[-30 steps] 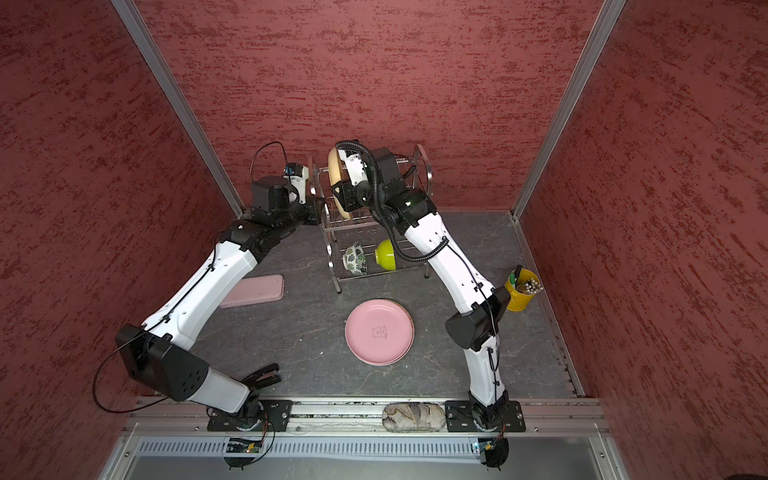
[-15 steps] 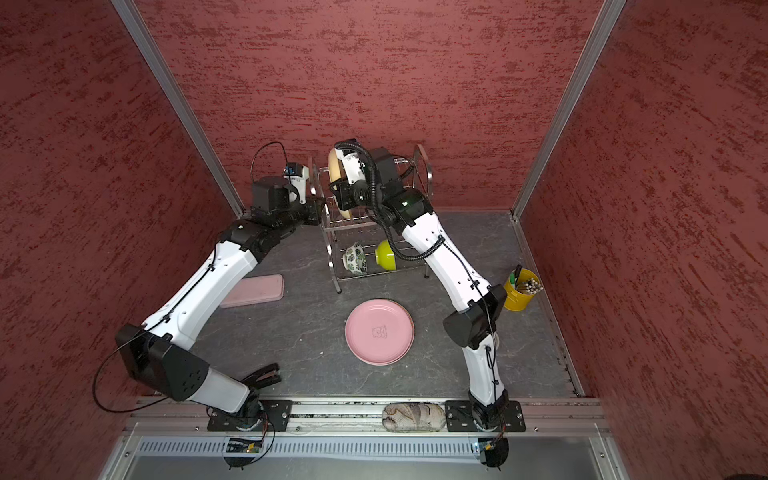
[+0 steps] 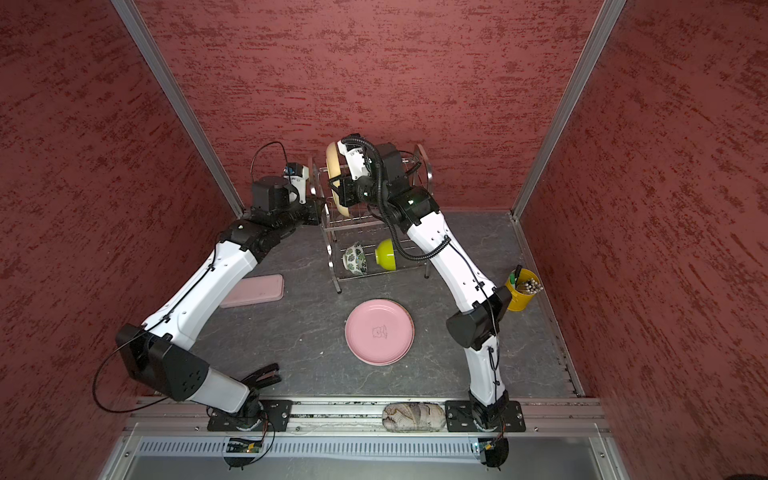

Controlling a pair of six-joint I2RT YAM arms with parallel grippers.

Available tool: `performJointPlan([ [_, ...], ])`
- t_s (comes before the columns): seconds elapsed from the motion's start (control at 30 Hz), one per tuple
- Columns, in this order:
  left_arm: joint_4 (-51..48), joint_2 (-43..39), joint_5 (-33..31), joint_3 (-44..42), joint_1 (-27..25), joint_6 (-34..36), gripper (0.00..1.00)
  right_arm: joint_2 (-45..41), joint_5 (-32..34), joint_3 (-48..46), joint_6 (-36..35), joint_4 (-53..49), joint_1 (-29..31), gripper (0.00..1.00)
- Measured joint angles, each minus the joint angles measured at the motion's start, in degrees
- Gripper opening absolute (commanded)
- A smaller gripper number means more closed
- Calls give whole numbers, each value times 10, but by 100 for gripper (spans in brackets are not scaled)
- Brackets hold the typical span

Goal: Unload the mixed dishes from the dish rack
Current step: 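Grip the cream plate rim and pull it up out of the rack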

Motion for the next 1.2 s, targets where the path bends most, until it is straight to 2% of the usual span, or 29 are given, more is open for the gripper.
performJointPlan([
  [0.5,0,0,0,0,0,0,18,-119,21,-15,-32,11,-1,0],
  [1.07,0,0,0,0,0,0,18,-419,224,-335,-64,54,-2,0],
  [1.2,0,0,0,0,0,0,18,-464,260,-371,-57,40,-2,0],
])
